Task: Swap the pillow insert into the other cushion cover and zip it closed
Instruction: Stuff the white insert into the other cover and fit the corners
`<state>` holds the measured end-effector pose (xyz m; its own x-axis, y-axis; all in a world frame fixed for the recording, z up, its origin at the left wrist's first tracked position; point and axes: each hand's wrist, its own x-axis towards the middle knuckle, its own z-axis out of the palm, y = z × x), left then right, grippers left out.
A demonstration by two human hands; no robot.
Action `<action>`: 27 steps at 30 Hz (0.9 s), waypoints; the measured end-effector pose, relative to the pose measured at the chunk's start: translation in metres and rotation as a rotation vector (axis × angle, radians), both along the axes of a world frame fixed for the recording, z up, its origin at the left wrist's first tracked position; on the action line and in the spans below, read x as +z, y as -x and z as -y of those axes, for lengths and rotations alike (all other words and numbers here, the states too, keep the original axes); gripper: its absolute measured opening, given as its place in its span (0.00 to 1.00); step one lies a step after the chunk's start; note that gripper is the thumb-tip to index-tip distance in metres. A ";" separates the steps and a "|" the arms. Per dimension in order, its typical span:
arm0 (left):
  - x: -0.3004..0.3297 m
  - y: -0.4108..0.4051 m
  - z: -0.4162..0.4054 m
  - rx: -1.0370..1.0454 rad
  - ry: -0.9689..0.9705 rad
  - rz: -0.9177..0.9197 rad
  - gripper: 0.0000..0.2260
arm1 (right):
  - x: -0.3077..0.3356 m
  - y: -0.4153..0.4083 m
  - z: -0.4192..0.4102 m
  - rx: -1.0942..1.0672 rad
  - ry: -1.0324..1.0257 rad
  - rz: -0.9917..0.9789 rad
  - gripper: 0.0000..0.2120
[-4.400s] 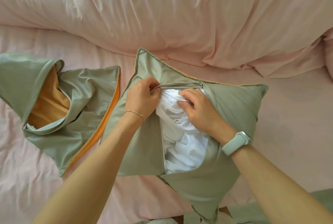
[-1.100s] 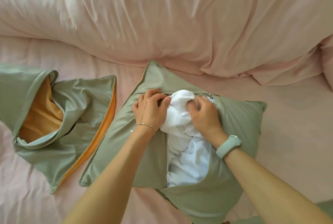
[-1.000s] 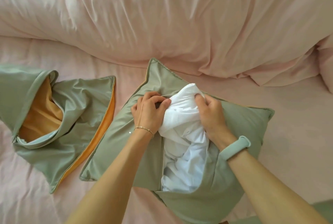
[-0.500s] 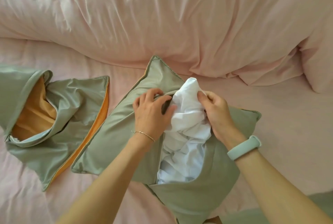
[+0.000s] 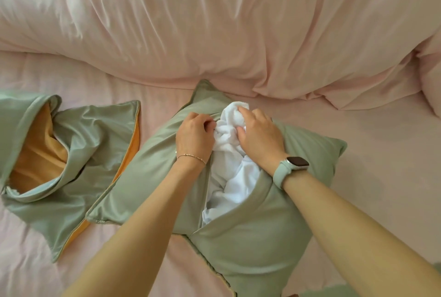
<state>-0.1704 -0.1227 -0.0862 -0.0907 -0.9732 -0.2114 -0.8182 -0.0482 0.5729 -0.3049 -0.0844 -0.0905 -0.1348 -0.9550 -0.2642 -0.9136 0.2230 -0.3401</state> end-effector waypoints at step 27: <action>0.037 0.000 0.040 -0.321 -0.283 0.117 0.10 | -0.018 -0.030 -0.023 0.178 0.309 -0.045 0.22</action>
